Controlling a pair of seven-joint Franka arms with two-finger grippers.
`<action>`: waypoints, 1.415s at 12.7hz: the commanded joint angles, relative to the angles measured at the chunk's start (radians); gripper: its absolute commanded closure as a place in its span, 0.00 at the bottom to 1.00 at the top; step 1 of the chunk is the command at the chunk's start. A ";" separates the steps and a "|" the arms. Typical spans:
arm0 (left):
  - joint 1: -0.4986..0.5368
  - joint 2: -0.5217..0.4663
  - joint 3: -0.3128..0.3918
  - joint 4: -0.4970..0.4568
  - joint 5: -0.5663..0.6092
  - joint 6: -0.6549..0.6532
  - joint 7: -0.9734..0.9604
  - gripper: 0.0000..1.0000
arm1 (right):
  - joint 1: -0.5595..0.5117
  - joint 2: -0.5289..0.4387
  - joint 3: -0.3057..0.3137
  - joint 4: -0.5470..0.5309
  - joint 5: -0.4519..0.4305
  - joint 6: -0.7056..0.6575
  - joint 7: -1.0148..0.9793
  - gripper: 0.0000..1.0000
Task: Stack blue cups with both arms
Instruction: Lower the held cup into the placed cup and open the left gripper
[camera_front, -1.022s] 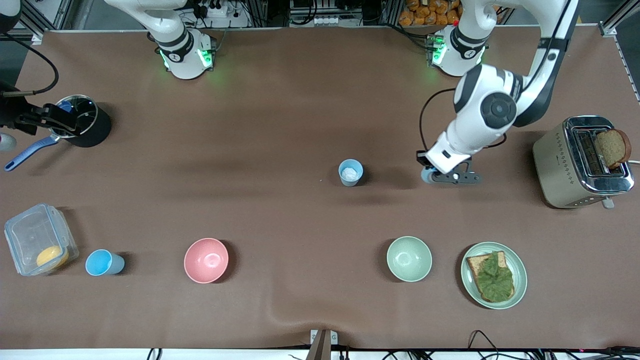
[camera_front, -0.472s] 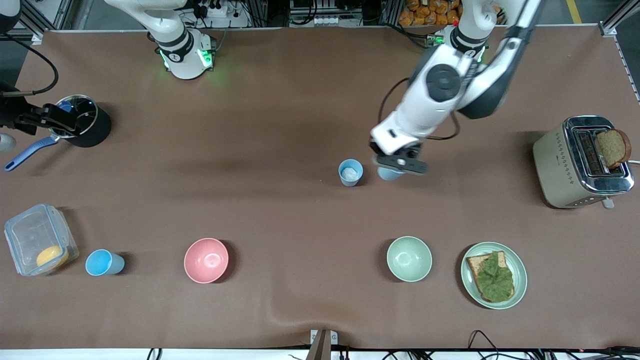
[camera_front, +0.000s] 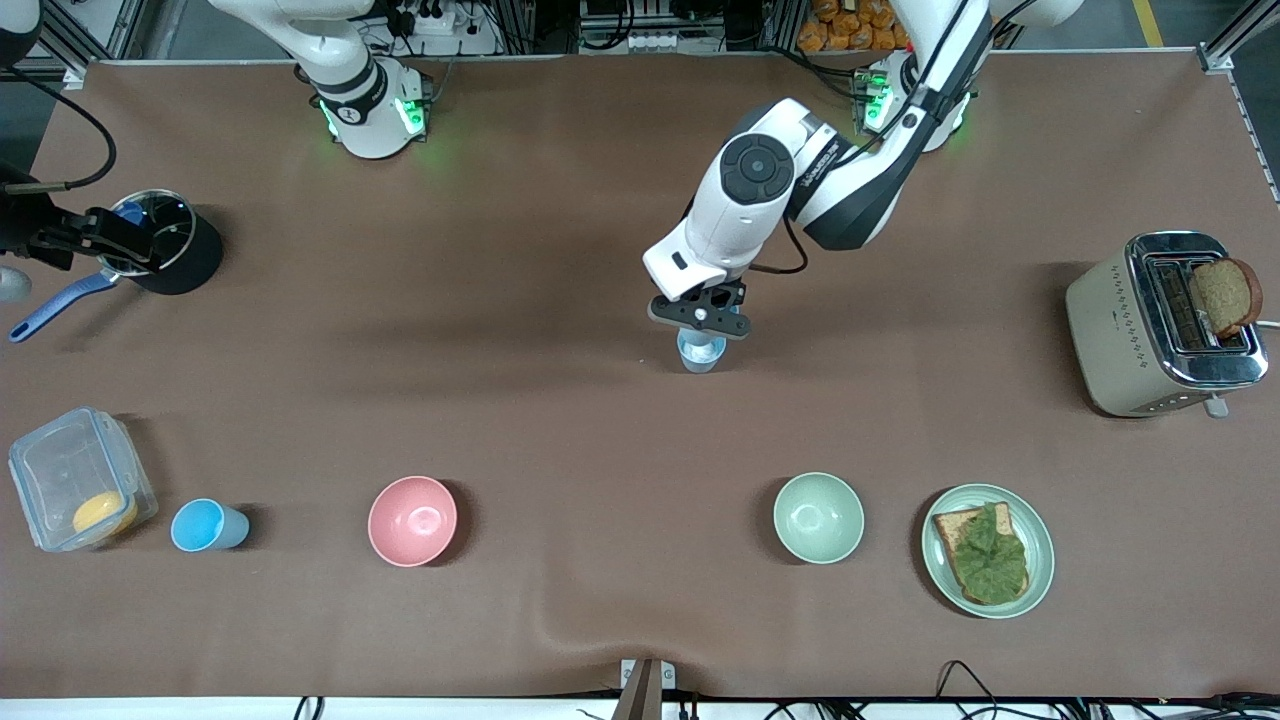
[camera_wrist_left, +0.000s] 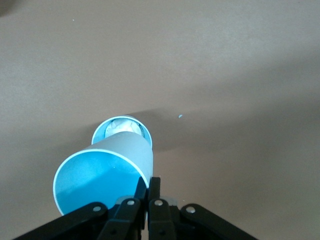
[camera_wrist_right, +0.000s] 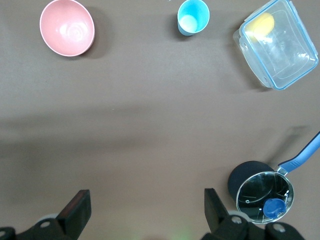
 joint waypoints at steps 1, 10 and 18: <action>-0.002 0.022 0.008 0.025 0.029 -0.010 -0.020 1.00 | -0.026 0.004 0.022 0.006 -0.020 -0.005 -0.001 0.00; -0.002 0.047 0.011 0.025 0.036 0.026 -0.018 0.70 | -0.026 0.004 0.020 0.008 -0.020 -0.005 -0.008 0.00; 0.151 -0.071 0.034 -0.041 0.034 0.023 0.063 0.11 | -0.026 0.004 0.020 0.008 -0.020 -0.005 -0.008 0.00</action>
